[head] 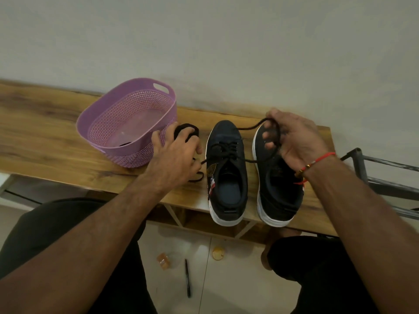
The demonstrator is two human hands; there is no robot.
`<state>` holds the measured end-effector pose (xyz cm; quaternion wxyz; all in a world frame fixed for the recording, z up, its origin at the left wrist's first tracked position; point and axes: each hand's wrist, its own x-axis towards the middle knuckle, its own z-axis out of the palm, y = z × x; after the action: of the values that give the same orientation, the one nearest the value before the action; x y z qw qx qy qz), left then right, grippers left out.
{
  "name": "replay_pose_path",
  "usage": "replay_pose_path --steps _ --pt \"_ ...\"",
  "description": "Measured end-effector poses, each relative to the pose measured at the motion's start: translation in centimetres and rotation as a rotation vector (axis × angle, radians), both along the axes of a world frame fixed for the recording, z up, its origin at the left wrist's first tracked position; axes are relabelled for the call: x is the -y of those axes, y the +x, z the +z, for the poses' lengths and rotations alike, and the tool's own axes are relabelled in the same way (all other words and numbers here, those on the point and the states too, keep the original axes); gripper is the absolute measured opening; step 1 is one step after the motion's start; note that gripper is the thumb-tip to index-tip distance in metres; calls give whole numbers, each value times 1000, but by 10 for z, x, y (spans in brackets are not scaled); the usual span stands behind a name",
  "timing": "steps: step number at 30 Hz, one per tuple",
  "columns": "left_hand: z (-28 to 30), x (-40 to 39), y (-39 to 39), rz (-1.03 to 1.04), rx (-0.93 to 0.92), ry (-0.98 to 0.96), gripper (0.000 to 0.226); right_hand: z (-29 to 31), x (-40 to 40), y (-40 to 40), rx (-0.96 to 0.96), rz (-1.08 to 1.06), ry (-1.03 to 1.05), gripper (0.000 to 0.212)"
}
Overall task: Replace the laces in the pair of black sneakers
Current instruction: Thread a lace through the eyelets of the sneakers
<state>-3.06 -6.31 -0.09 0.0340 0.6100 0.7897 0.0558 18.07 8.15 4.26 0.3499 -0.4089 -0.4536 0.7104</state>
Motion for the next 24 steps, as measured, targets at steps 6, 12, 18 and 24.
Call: replay_pose_path --steps 6,12,18,24 --pt "10 -8 33 92 730 236 38 -4 14 -7 45 273 140 15" --pt "21 -11 47 184 1313 230 37 -9 31 -16 260 785 366 21" --pt "9 -13 40 59 1006 477 22 -16 36 -21 379 362 370 44" --pt "5 -9 49 -165 617 443 15 -15 37 -25 112 274 212 14"
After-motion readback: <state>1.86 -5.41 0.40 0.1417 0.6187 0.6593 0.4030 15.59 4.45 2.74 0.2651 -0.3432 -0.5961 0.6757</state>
